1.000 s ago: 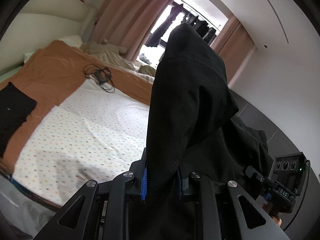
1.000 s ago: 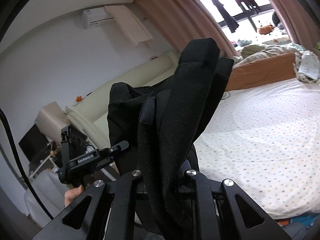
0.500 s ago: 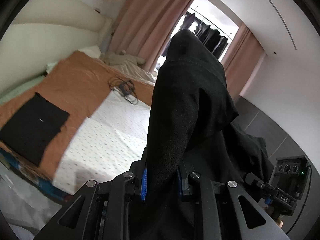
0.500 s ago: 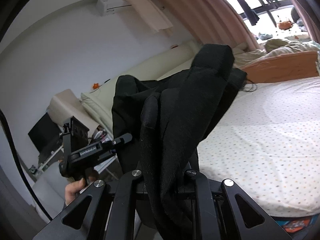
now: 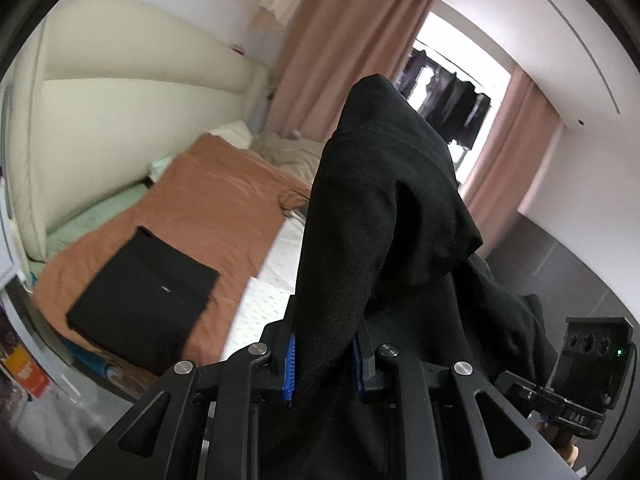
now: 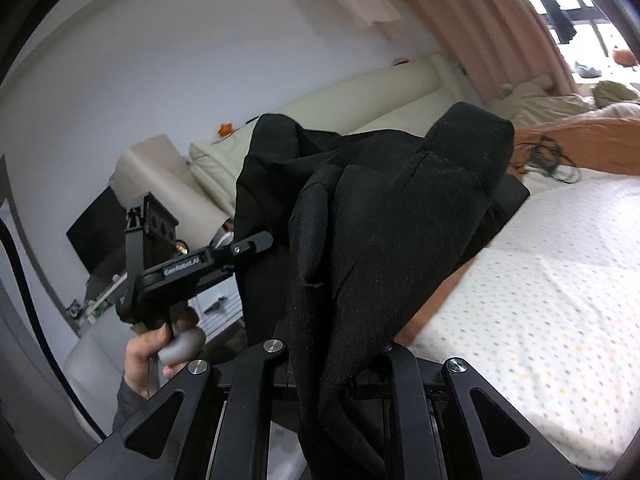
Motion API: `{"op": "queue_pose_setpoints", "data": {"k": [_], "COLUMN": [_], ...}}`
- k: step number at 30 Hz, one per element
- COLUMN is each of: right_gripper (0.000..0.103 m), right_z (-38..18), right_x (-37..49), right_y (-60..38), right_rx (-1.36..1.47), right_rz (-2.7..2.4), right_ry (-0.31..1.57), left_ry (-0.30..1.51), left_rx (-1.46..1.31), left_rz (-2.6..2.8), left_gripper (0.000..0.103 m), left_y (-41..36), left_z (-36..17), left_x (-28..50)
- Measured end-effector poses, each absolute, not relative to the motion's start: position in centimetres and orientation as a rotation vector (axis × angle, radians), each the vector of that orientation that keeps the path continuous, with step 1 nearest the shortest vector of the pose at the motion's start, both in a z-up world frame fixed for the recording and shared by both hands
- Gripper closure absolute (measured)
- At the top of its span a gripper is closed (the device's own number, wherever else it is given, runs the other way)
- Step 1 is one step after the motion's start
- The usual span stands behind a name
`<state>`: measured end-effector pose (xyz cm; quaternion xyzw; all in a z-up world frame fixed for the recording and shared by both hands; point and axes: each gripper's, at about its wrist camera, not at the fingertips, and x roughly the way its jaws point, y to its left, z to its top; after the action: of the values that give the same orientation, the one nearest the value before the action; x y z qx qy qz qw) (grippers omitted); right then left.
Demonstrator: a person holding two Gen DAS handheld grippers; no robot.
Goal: Fold large clothes
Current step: 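Carry the hanging black bundle with both tools toward the orange blanket by the headboard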
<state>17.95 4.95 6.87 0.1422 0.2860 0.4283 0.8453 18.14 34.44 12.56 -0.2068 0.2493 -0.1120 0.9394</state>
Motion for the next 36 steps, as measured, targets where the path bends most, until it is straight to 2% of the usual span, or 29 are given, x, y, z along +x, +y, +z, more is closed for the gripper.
{"op": "queue_pose_setpoints", "data": {"k": [22,36], "right_gripper": [0.089,0.089], "right_z": [4.7,-3.9], "right_x": [28.0,38.4], "right_y": [23.0,27.2], "right_rx": [0.208,0.329], "right_rz": [1.195,1.205], "right_ry": [0.693,0.848], "left_ry": [0.500,0.644], "left_rx": [-0.444,-0.444], "left_rz": [0.080,0.200], "left_gripper": [0.083,0.084], "left_y": [51.0,55.7], "left_z": [12.9,7.1], "left_x": [25.1,36.2]}}
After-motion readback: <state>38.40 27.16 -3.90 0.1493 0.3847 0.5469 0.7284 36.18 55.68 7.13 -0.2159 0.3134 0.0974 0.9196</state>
